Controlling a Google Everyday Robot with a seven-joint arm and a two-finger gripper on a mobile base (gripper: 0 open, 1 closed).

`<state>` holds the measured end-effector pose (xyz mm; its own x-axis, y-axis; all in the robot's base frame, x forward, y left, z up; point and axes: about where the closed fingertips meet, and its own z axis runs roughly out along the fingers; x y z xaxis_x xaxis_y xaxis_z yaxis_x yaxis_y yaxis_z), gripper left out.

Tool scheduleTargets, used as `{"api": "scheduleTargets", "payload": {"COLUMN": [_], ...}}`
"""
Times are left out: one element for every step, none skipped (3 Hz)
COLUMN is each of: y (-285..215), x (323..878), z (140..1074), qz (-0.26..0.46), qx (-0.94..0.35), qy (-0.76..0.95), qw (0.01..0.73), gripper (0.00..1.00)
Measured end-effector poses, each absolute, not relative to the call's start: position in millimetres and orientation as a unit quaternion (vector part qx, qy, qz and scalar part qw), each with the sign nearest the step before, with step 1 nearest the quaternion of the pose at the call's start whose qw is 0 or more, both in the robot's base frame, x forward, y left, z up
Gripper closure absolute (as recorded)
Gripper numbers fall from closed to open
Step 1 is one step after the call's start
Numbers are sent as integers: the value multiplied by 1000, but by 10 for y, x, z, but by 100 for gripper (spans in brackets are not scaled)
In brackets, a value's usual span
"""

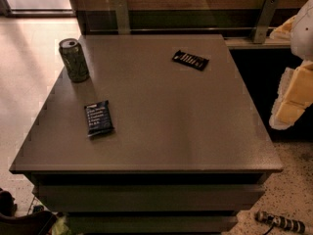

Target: Move rxbar chocolate near green can

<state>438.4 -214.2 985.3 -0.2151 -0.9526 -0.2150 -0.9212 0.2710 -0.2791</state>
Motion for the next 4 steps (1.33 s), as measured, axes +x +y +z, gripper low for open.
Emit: {"api": "scheduleTargets", "payload": {"y": [-2142, -2278, -2644, -2809], "x": [4384, 4561, 5139, 5650], "z": [9853, 9835, 9729, 9620], "qz": [-45, -42, -11, 29], "qx": [-602, -579, -506, -456], "qy": [778, 788, 806, 803], "qw": [173, 207, 307, 384], "gripper": [0, 0, 0, 0]}}
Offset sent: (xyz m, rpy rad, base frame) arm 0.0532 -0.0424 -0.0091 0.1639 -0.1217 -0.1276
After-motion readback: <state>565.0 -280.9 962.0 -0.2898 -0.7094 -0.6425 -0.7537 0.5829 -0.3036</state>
